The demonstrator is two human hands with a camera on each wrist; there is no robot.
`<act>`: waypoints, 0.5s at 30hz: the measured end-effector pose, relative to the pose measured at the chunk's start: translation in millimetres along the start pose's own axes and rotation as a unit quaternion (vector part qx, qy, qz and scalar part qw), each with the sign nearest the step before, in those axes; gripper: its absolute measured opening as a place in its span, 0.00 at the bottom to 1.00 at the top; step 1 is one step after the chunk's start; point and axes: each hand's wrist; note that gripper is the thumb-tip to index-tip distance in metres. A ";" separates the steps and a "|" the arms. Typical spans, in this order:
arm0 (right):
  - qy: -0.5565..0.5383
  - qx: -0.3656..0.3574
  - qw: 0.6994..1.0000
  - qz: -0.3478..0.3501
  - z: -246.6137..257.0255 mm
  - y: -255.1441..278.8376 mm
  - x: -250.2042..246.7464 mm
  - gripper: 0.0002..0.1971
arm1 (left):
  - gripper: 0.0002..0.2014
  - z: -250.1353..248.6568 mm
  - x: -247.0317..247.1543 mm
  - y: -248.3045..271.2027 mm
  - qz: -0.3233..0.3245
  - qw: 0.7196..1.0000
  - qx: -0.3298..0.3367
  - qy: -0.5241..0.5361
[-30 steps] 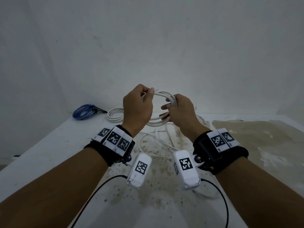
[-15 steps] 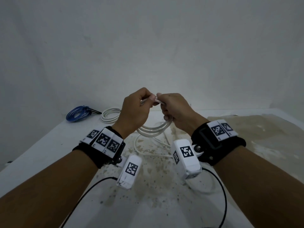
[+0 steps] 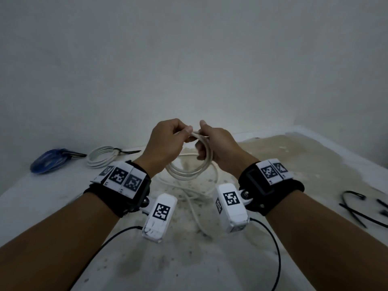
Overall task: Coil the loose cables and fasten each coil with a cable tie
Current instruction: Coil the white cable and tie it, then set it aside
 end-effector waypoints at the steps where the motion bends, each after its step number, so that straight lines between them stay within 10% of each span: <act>1: 0.016 0.009 1.000 -0.018 -3.0 3.5 -13.7 0.28 | 0.09 -1.2 12.4 -0.5 0.008 1.000 0.002 -0.007; 5: 0.219 0.040 0.961 -0.163 -24.4 23.6 -86.7 0.23 | 0.11 -7.4 66.8 0.9 0.048 0.999 -0.011 -0.016; 9: 0.554 0.126 0.792 -0.221 -44.6 61.4 -171.9 0.13 | 0.12 -18.7 110.8 11.7 0.093 0.995 -0.017 -0.011; 15: 0.698 0.214 0.647 -0.219 -67.8 111.9 -254.7 0.12 | 0.13 -33.8 144.3 26.4 0.128 0.991 -0.032 0.010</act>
Point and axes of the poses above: each hand's wrist, its own y-axis away from the middle knuckle, its own x-axis out of the palm, z = x × y, and after that the axes turned 7 degrees about y, right-handed
